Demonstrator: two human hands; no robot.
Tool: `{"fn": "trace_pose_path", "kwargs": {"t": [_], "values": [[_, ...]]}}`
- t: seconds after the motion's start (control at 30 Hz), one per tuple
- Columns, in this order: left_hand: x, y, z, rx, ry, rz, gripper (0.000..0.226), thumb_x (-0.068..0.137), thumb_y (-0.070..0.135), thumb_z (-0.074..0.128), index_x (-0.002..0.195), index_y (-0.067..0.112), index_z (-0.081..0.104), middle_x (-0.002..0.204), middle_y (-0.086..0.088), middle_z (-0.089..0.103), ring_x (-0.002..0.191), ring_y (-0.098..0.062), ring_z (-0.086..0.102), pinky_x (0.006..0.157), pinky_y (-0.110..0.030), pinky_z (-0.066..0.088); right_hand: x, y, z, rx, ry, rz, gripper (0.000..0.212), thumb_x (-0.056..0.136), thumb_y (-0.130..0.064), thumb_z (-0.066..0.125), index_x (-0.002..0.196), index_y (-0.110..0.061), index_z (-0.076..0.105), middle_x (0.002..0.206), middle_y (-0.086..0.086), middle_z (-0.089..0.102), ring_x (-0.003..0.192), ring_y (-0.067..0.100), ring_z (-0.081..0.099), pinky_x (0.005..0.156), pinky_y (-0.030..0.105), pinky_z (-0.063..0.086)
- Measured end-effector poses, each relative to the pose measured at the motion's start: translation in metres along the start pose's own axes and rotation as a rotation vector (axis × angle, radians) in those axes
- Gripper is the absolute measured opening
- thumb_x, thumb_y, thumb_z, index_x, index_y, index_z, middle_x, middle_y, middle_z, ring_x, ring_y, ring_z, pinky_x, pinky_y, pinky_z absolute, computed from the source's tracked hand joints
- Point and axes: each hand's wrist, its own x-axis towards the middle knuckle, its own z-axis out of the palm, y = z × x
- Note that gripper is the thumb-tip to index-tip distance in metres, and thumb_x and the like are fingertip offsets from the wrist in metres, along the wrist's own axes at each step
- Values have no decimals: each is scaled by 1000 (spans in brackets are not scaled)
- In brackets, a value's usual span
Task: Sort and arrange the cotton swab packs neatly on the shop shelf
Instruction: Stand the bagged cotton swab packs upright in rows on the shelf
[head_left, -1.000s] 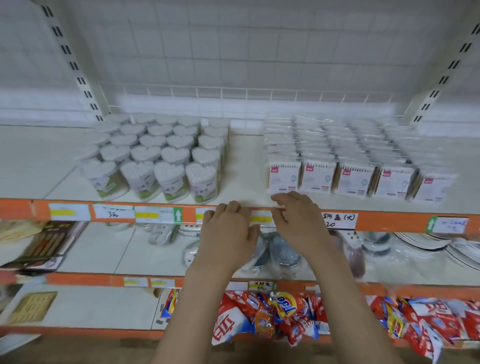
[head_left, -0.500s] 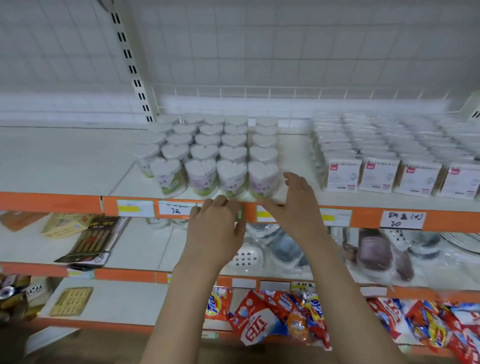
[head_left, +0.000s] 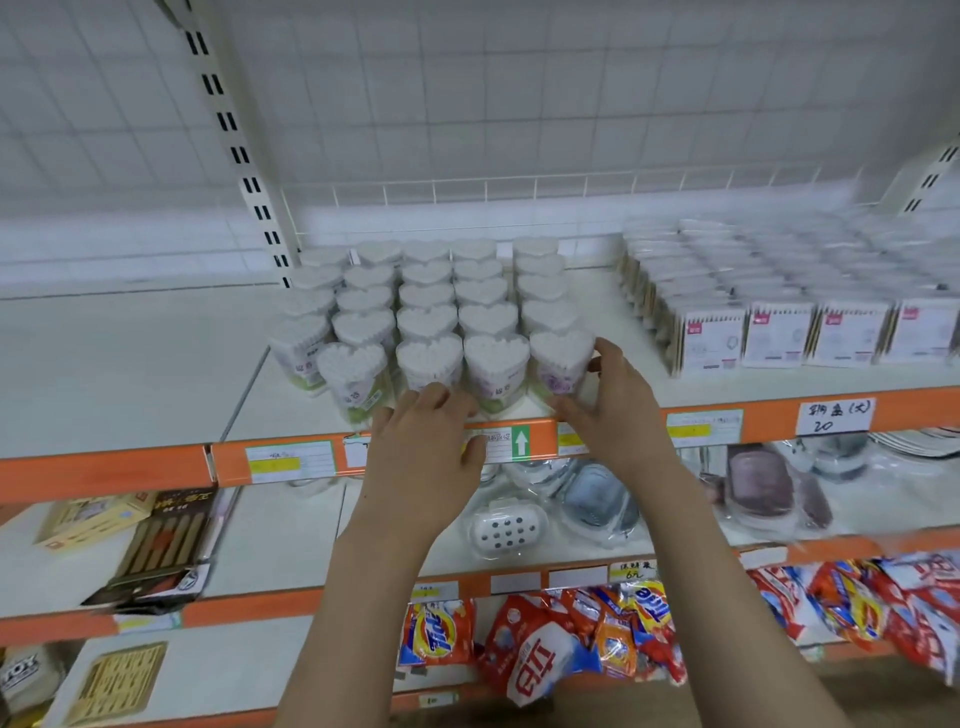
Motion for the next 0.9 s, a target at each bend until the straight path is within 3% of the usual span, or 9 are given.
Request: {"fn": "trace_pose_path", "kwargs": {"t": [0.13,0.27,0.37,0.5,0.67,0.9], "values": [[-1,-6,2,-13,16,9,28,89,32,52,114,20,55,109,4,55,106,-19,49,91,-35,37,-9,-12,-5,-62,64,21,90,78,-32,72,145,-5,20,136,17,40,122,32,38,97,34,31],[-1,-16,-2,-53,78,-14,24,85,27,59,107,18,61,104,0,58,100,-23,54,82,-34,38,-15,-36,-6,-212,213,-173,71,78,-31,72,134,1,42,124,20,51,111,38,47,90,44,39],[1,-30,-9,-10,134,-29,21,81,18,62,101,12,64,97,-8,56,93,-30,52,74,-38,41,-8,-56,-1,-262,155,-274,59,76,-27,73,125,-2,53,118,17,55,108,35,49,87,37,37],[7,-46,-19,36,238,-53,16,77,9,65,92,5,65,90,-15,55,84,-35,52,64,-36,35,5,-70,11,-333,35,-330,54,81,-29,67,126,-4,52,124,13,53,117,30,44,94,34,31],[10,-57,-22,13,275,-51,17,74,7,67,91,7,65,91,-14,56,85,-35,52,66,-37,37,10,-70,15,-350,-53,-333,37,83,-22,64,115,-4,59,120,11,55,112,29,45,94,35,35],[8,-68,-24,18,278,-75,38,71,8,74,107,5,64,109,-17,57,97,-38,51,74,-42,39,9,-78,15,-297,-39,-385,48,81,-24,66,123,-4,54,124,11,55,116,30,45,98,36,35]]}}
